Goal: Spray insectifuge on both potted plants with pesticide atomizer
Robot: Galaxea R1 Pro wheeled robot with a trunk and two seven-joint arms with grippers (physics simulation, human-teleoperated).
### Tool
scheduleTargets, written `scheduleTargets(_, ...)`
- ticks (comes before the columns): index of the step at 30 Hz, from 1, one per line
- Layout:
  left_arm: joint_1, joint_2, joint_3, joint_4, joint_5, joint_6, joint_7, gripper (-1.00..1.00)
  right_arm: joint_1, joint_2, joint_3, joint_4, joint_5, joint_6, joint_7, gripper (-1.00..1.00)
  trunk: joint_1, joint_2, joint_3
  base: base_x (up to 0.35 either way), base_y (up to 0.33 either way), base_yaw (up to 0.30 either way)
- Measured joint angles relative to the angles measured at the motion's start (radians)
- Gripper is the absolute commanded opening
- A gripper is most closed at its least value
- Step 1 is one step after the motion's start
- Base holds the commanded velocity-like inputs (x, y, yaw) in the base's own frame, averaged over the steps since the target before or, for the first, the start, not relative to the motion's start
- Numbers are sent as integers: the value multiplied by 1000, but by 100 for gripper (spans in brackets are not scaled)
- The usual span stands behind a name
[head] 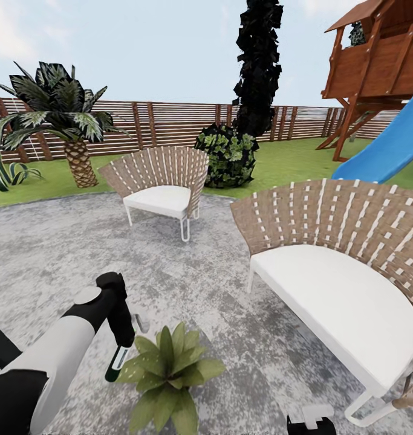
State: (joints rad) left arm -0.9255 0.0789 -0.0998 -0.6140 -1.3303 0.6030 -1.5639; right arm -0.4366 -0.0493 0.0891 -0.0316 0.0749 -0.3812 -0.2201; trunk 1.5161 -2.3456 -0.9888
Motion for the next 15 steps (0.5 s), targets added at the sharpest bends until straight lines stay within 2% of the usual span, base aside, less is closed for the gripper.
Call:
scheduleTargets(8, 1, -1, 0, 0, 1, 0, 0, -100, 0, 0, 0, 0, 0, 0, 0, 100, 0, 0, 0, -278, 0, 0)
scheduleTargets(11, 0, -6, 0, 0, 4, 0, 0, -100, 0, 0, 0, 0, 0, 0, 0, 100, 0, 0, 0, -147, 0, 0)
scheduleTargets(15, -1, -46, -1, 0, -2, 0, 0, -100, 0, 0, 0, 0, 0, 0, 0, 100, 0, 0, 0, -20, 0, 0)
